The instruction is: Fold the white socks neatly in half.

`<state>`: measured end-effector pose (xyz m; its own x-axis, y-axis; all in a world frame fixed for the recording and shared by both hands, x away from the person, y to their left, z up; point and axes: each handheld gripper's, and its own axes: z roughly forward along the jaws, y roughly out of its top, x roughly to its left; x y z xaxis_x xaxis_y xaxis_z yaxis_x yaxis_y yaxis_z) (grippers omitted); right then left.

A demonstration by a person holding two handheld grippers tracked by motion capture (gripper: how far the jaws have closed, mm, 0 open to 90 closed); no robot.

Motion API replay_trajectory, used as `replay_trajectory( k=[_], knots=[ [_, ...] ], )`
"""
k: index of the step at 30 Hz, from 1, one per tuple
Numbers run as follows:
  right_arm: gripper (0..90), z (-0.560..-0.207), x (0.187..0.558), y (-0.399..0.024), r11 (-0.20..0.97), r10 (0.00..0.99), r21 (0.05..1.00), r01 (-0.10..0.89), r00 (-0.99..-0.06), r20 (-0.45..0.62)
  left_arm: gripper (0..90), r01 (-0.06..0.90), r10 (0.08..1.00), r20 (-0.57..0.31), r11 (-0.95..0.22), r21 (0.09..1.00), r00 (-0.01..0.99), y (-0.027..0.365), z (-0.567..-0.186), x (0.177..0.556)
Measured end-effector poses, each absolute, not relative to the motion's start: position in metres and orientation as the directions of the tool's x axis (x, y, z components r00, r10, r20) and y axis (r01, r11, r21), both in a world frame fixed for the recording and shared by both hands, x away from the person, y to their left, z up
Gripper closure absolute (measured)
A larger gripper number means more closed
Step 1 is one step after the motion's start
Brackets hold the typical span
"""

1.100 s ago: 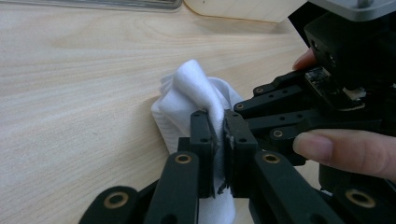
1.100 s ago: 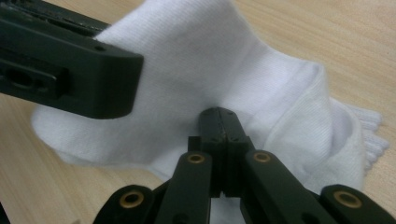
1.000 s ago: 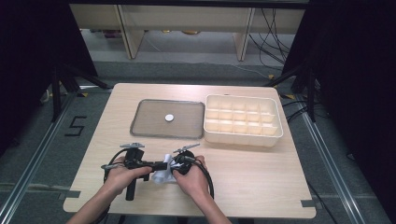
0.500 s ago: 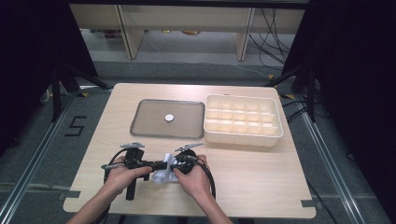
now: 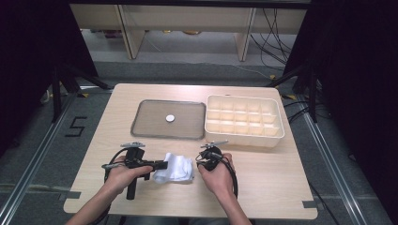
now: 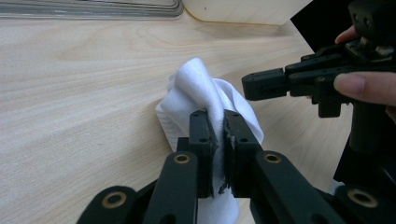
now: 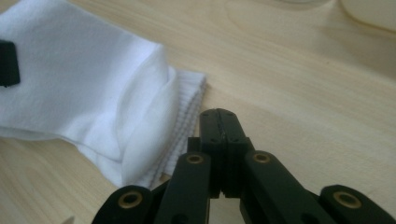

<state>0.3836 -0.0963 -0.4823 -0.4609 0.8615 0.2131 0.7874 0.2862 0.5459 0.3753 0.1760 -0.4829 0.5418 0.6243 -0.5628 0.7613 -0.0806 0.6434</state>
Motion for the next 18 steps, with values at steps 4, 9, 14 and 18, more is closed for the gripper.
replay_trajectory(
  k=[4,9,14,18],
  knots=[
    [90.0,-0.487,0.381,-0.087,0.298,0.848,0.538,0.789,-0.477,0.231,82.4,0.76,0.625,-0.56,-0.084,0.644,0.544,0.174,-0.482,0.376],
    [90.0,-0.489,0.381,-0.081,0.301,0.846,0.525,0.796,-0.478,0.238,82.0,0.759,0.625,-0.556,-0.092,0.644,0.548,0.174,-0.482,0.377],
    [90.0,-0.494,0.383,-0.076,0.321,0.851,0.521,0.791,-0.482,0.207,81.6,0.759,0.63,-0.552,-0.095,0.644,0.547,0.174,-0.483,0.379],
    [90.0,-0.493,0.382,-0.074,0.303,0.855,0.51,0.805,-0.466,0.229,81.4,0.758,0.634,-0.547,-0.099,0.644,0.547,0.172,-0.482,0.38]
  ],
)
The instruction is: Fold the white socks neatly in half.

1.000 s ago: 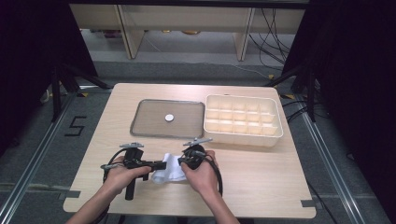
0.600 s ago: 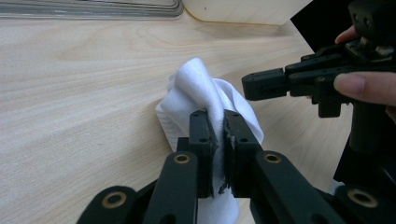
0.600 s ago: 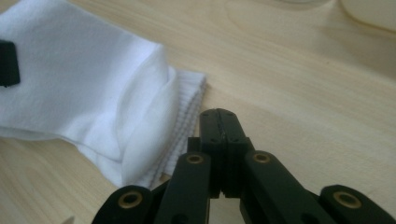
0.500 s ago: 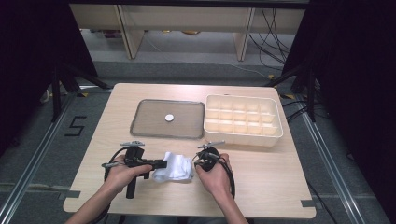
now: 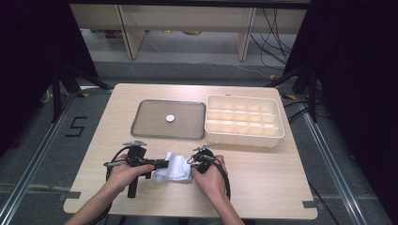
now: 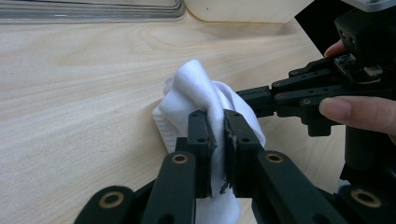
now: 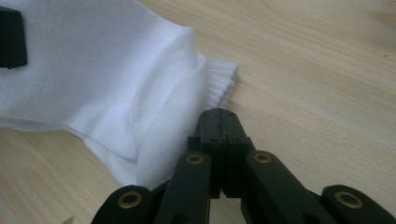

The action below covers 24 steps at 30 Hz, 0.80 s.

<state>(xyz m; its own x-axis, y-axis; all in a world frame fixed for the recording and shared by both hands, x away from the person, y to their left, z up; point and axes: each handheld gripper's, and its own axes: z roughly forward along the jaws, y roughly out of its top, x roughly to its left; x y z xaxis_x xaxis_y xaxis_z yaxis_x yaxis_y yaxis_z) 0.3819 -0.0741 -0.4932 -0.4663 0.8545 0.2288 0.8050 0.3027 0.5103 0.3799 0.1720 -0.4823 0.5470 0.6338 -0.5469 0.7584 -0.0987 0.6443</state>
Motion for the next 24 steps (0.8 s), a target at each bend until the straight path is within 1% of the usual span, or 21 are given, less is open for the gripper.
replay_trajectory(
  k=[3,5,6,7,8,9,10,14,16,24],
  knots=[
    [90.0,-0.4943,0.3823,-0.074,0.322,0.849,0.517,0.793,-0.483,0.214,81.4,0.756,0.631,-0.544,-0.106,0.645,0.553,0.171,-0.4825,0.38],
    [90.0,-0.4935,0.3821,-0.073,0.309,0.853,0.516,0.799,-0.473,0.221,81.4,0.759,0.633,-0.546,-0.104,0.643,0.549,0.1693,-0.4828,0.3801],
    [90.0,-0.4945,0.3828,-0.0735,0.337,0.845,0.526,0.781,-0.497,0.195,81.5,0.758,0.632,-0.545,-0.105,0.644,0.551,0.1682,-0.4832,0.3807],
    [90.0,-0.4945,0.3828,-0.0735,0.337,0.845,0.526,0.781,-0.497,0.195,81.5,0.758,0.632,-0.545,-0.105,0.644,0.551,0.1682,-0.4832,0.3807],
    [90.0,-0.4933,0.3819,-0.0708,0.311,0.849,0.519,0.796,-0.478,0.226,81.4,0.758,0.632,-0.545,-0.107,0.643,0.551,0.1676,-0.4832,0.3811],
    [90.0,-0.4944,0.3823,-0.071,0.327,0.848,0.524,0.787,-0.489,0.205,81.3,0.759,0.632,-0.545,-0.107,0.642,0.551,0.1673,-0.4832,0.3813],
    [90.0,-0.4935,0.3819,-0.0703,0.317,0.846,0.521,0.793,-0.485,0.222,81.2,0.759,0.633,-0.545,-0.105,0.643,0.549,0.1669,-0.4832,0.3815],
    [90.0,-0.4935,0.3818,-0.0691,0.32,0.843,0.519,0.793,-0.488,0.226,81.4,0.755,0.637,-0.537,-0.109,0.647,0.553,0.1668,-0.4832,0.3826],
    [90.0,-0.4942,0.3823,-0.0693,0.336,0.846,0.522,0.784,-0.495,0.2,81.6,0.755,0.641,-0.535,-0.109,0.646,0.551,0.1658,-0.4832,0.383],
    [90.0,-0.4934,0.3819,-0.0668,0.32,0.844,0.519,0.792,-0.488,0.224,82.5,0.752,0.644,-0.531,-0.108,0.65,0.551,0.1637,-0.4826,0.3832]
  ],
)
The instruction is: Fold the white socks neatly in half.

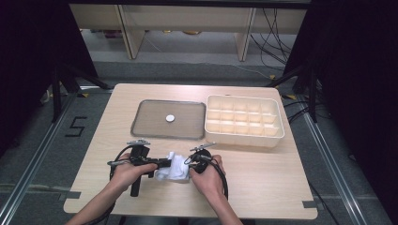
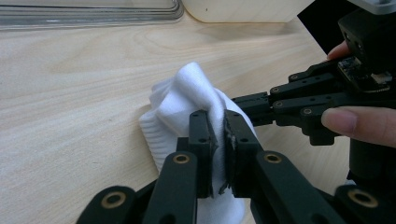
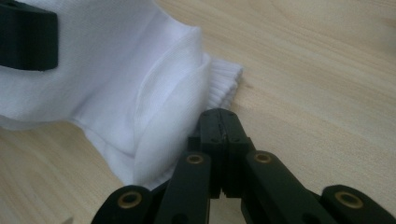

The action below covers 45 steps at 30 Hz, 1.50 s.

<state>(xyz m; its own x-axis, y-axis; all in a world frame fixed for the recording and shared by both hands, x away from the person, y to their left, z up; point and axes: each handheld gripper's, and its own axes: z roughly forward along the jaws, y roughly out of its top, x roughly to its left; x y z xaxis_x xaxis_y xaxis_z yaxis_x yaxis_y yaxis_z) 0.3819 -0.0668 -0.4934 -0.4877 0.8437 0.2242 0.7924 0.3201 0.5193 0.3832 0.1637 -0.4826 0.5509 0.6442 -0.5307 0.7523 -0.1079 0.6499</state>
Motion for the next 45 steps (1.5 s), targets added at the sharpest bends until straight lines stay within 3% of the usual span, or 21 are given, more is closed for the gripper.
replay_trajectory(
  k=[45],
  knots=[
    [90.0,-0.494,0.381,-0.054,0.344,0.835,0.516,0.785,-0.507,0.214,82.8,0.727,0.65,-0.494,-0.135,0.674,0.578,0.154,-0.478,0.384]
  ],
)
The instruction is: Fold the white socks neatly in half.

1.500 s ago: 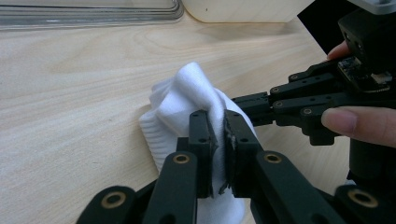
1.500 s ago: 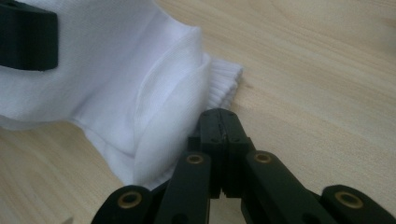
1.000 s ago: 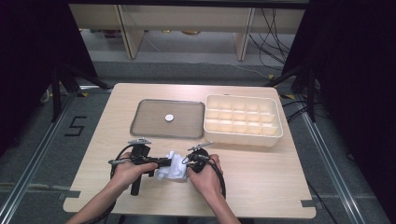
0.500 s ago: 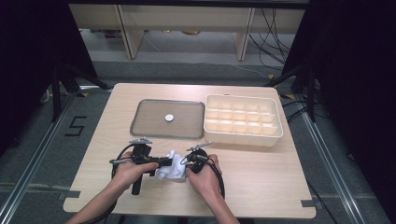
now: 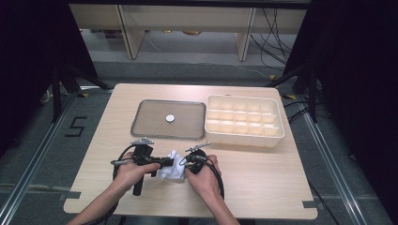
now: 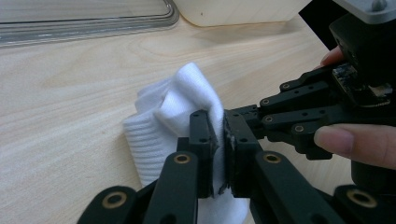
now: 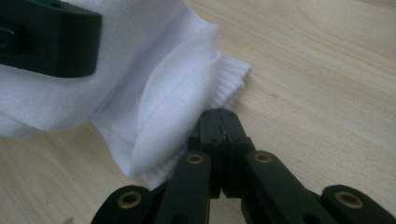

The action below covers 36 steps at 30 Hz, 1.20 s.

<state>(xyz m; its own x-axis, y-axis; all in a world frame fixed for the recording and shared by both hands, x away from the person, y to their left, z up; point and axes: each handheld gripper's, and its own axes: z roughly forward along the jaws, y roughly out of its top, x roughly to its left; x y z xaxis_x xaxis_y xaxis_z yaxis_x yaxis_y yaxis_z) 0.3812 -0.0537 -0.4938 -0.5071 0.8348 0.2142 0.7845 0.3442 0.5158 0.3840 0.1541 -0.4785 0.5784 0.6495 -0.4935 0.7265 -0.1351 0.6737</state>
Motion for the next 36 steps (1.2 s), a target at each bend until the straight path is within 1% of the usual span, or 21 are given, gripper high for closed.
replay_trajectory(
  k=[3,4,5,6,7,12,13,34,36],
  knots=[
    [90.0,-0.494,0.3813,-0.0528,0.349,0.829,0.521,0.779,-0.516,0.217,82.8,0.724,0.65,-0.491,-0.135,0.676,0.58,0.1536,-0.4777,0.3834],
    [90.0,-0.4942,0.3816,-0.0525,0.348,0.845,0.509,0.787,-0.498,0.193,82.8,0.723,0.65,-0.49,-0.136,0.677,0.581,0.1534,-0.4775,0.3833],
    [90.0,-0.4937,0.3817,-0.0525,0.353,0.829,0.52,0.778,-0.518,0.211,82.8,0.722,0.652,-0.489,-0.134,0.679,0.58,0.153,-0.4774,0.3832],
    [90.0,-0.4937,0.3814,-0.0515,0.345,0.834,0.516,0.784,-0.509,0.215,82.8,0.723,0.649,-0.49,-0.138,0.677,0.583,0.1531,-0.4772,0.3833],
    [90.0,-0.4949,0.382,-0.0514,0.362,0.832,0.521,0.773,-0.52,0.194,82.8,0.722,0.653,-0.488,-0.133,0.679,0.579,0.1526,-0.4773,0.3831],
    [90.0,-0.493,0.3807,-0.0485,0.341,0.835,0.518,0.784,-0.506,0.216,82.8,0.718,0.651,-0.481,-0.143,0.681,0.587,0.1535,-0.4754,0.3836],
    [90.0,-0.4934,0.3812,-0.0482,0.354,0.83,0.524,0.775,-0.519,0.206,82.8,0.716,0.652,-0.479,-0.143,0.683,0.588,0.1538,-0.4748,0.3837],
    [89.9,-0.4936,0.381,-0.0452,0.351,0.827,0.526,0.774,-0.52,0.214,82.8,0.709,0.654,-0.464,-0.161,0.686,0.597,0.1484,-0.4734,0.385],
    [89.9,-0.4951,0.3814,-0.0451,0.363,0.819,0.541,0.759,-0.536,0.203,82.8,0.707,0.656,-0.461,-0.161,0.688,0.598,0.1468,-0.4733,0.3836]
  ],
)
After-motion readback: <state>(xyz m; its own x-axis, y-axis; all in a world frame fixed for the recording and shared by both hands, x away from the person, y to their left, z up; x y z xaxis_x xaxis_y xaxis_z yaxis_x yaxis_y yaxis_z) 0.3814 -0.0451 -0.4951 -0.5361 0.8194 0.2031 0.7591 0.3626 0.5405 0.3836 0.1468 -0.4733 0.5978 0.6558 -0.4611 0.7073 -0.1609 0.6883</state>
